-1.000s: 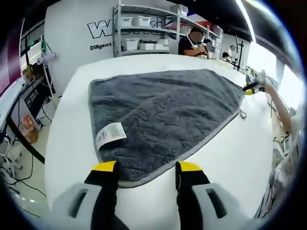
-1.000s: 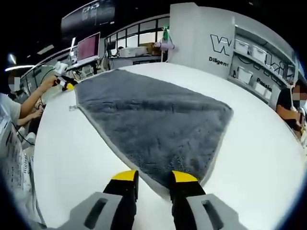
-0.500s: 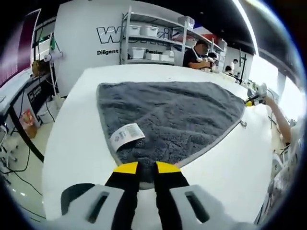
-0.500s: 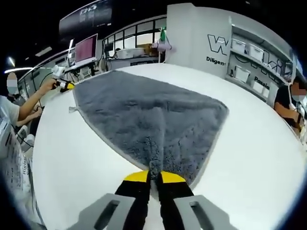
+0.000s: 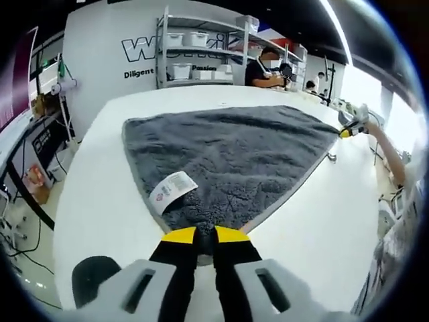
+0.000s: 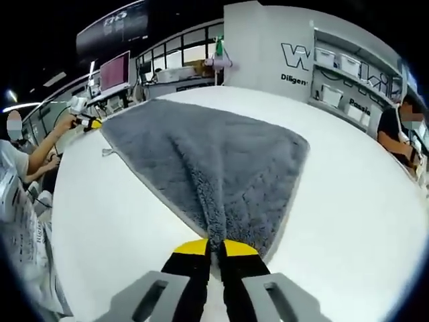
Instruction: Fold the towel on the table until its edges align and the towel forms a compact rectangular stack.
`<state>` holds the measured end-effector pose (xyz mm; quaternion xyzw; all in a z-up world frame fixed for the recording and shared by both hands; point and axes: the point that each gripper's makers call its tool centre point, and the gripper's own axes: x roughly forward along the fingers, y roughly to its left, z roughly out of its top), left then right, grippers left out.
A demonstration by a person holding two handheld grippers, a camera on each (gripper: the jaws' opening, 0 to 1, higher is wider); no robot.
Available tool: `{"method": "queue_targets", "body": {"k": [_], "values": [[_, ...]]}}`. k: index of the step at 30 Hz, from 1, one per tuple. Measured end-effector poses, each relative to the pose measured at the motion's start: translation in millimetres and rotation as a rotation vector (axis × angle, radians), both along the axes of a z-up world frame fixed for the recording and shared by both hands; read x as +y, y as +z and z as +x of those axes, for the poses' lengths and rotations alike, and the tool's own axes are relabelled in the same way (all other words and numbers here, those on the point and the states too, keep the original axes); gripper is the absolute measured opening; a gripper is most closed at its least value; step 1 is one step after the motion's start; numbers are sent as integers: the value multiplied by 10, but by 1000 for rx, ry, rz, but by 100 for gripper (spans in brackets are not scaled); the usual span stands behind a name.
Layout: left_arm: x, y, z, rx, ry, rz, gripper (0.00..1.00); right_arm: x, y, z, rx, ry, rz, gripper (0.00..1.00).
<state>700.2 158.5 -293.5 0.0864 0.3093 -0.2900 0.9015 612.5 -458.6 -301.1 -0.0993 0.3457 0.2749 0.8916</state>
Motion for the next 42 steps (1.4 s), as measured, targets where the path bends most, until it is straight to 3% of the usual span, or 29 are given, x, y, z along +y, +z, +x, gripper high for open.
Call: {"method": "queue_targets", "body": {"k": [16, 26, 42], "values": [[-194, -5, -357, 37, -93, 52, 5, -184, -1, -448, 15, 20, 4, 6], [-169, -15, -605, 91, -152, 125, 3, -138, -6, -772, 36, 78, 10, 6], [-20, -32, -830, 177, -172, 142, 3, -67, -12, -1100, 82, 135, -4, 6]]}}
